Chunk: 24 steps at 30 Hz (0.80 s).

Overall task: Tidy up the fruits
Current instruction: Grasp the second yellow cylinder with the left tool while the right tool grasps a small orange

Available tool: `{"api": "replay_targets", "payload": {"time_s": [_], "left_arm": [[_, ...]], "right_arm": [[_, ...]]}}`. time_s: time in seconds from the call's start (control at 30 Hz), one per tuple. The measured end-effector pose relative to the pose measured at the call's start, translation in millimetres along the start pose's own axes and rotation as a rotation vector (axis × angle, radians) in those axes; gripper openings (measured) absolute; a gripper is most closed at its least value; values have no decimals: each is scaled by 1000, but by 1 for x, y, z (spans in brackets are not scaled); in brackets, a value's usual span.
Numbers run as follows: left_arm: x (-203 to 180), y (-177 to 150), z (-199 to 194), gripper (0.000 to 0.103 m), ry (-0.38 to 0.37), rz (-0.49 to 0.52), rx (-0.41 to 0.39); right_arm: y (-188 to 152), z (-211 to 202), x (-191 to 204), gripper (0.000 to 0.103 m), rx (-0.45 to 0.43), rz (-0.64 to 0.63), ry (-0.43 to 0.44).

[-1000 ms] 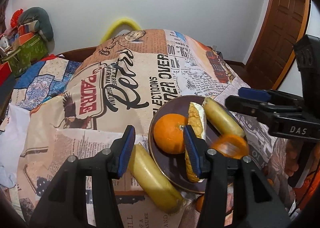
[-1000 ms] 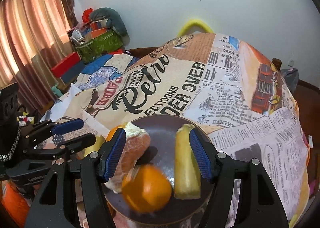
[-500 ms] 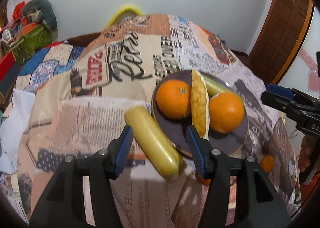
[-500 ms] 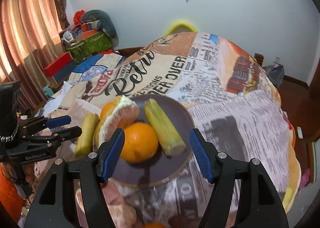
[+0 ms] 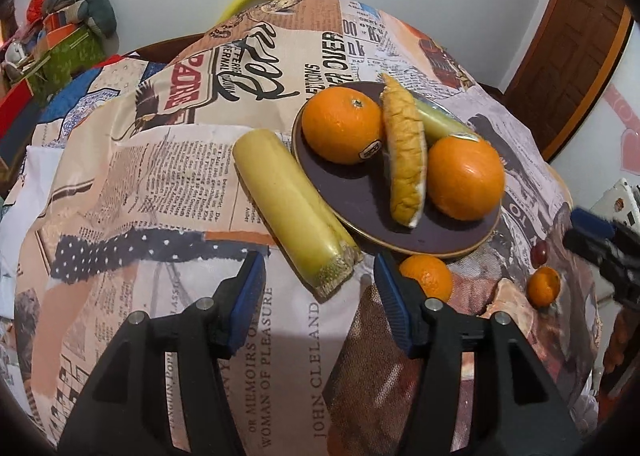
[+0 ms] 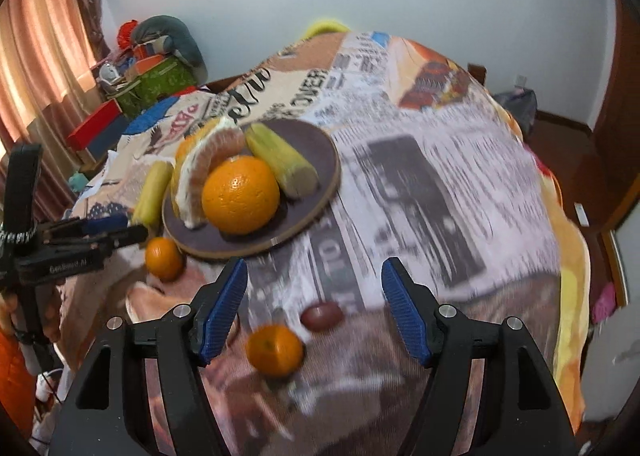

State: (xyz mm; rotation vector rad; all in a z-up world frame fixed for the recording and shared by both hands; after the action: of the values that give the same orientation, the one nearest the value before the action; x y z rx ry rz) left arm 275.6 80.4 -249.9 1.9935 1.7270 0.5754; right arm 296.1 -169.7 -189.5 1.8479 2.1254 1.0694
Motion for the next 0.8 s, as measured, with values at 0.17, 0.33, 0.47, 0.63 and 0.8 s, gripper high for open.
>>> {"api": "replay_targets", "payload": {"time_s": [0.17,0.33,0.47,0.63,0.8], "left_arm": [[-2,1,7,56,14,-16,-8],[-3,3,16,44,45,-24,-10],[2,0,13,42,22,-55,-25],[7,-11,0,36,22,-50,-32],[10,-27,-15,34,10,-43,-27]], "right_arm": [[-16,-5,-9,66,21,46,6],[-21,-8,-13,66,34,87,31],[-26,-7,-12,67,49,93,47],[-34,0,-9,66,78,89,52],[-40,4,3,66,98,54,79]]}}
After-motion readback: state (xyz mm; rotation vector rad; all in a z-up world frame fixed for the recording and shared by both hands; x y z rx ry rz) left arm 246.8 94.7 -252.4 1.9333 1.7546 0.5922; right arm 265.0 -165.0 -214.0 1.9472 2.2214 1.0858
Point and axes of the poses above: each gripper's, at about its wrist camera, not at the fingertips, and z roughly the way its jaws point, x to its left, y to its top, the point moved 3 cm from there along z, roughly the way its jaws point, and after that the axes turned 15 degrees about z, right-handed, at the moved point
